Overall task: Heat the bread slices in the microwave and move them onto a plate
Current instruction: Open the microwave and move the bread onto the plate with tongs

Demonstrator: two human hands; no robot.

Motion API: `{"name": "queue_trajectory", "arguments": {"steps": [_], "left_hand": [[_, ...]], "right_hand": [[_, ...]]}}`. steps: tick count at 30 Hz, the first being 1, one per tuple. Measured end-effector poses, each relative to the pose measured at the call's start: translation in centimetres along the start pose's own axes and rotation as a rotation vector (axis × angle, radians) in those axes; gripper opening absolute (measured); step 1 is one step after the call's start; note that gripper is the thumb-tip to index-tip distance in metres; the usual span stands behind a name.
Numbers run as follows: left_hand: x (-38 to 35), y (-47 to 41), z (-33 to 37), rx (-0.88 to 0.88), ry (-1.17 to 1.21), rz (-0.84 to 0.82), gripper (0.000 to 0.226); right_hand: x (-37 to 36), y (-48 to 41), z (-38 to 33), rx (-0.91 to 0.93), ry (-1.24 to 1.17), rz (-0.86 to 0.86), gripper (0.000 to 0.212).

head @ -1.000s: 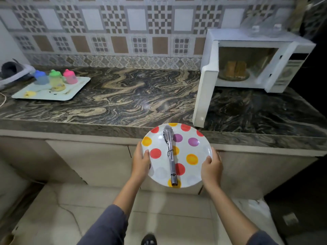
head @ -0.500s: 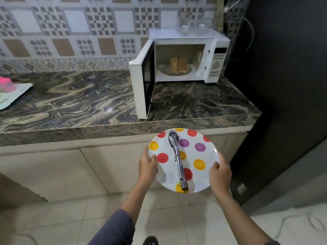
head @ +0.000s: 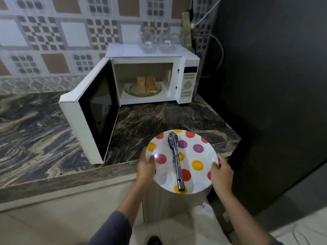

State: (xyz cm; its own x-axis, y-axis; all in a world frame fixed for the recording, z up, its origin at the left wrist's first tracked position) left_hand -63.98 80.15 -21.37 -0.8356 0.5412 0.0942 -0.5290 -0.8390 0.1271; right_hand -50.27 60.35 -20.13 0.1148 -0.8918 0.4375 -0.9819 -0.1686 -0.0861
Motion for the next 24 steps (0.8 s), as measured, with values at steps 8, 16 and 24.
{"name": "queue_trajectory", "arguments": {"steps": [8,16,24], "left_hand": [[0.0,-11.0,2.3,-0.045,-0.035,0.091,0.037],[1.9,-17.8,0.9,0.096,-0.125,0.173,0.037],[2.8,-20.5,1.9,0.106,-0.156,0.245,0.038]], "right_hand": [[-8.4,-10.2,-2.8,0.031,0.067,-0.131,0.033],[-15.6,-15.6,-4.5,0.001,0.139,-0.284,0.032],[-19.7,-20.0,-6.5,0.007,0.189,-0.46,0.013]]}}
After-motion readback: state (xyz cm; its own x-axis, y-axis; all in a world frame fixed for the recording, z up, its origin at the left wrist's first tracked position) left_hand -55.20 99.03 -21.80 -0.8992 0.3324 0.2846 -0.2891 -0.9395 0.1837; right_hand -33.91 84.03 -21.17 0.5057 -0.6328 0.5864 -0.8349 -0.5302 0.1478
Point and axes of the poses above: each hand's wrist, its own y-axis away from the middle knuckle, its own x-axis out of the back of the hand, z = x × y, the point moved 4 cm from there along -y, towards the middle knuckle, and after that the axes turned 4 degrees about x, right-handed, at the moved point
